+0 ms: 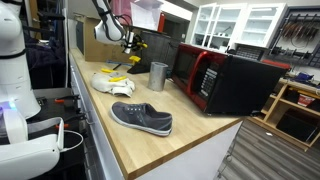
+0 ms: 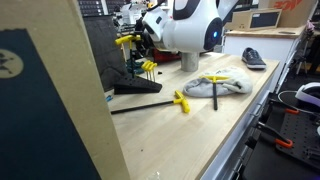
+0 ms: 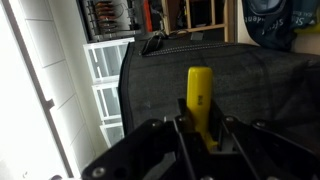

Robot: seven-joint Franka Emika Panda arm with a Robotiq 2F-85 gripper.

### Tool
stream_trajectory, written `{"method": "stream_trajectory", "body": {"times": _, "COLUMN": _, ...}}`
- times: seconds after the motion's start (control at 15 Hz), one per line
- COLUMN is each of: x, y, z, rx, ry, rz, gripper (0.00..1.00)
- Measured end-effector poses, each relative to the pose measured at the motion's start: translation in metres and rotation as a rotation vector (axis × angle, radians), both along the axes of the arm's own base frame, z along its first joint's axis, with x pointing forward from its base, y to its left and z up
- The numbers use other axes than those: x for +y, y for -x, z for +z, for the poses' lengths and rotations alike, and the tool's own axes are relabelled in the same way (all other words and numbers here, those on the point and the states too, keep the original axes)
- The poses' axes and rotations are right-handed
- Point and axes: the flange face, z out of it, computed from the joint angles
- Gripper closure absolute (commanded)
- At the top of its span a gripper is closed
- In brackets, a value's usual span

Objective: Put the things with the yellow handle on the stand

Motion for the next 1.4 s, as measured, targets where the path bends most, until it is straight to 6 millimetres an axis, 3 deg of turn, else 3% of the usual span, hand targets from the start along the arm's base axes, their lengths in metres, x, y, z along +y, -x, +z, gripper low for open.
{"method": "stream_trajectory", "body": {"times": 0.67, "x": 0.004, "y": -0.014, "z": -0.006, "rx": -0.018, "ry": -0.01, "rz": -0.016, "gripper": 0.94}}
{"method": "stream_trajectory", "body": {"times": 1.4, "x": 0.005, "y": -0.016, "z": -0.006, "rx": -0.01, "ry": -0.032, "rz": -0.036, "gripper": 0.94}}
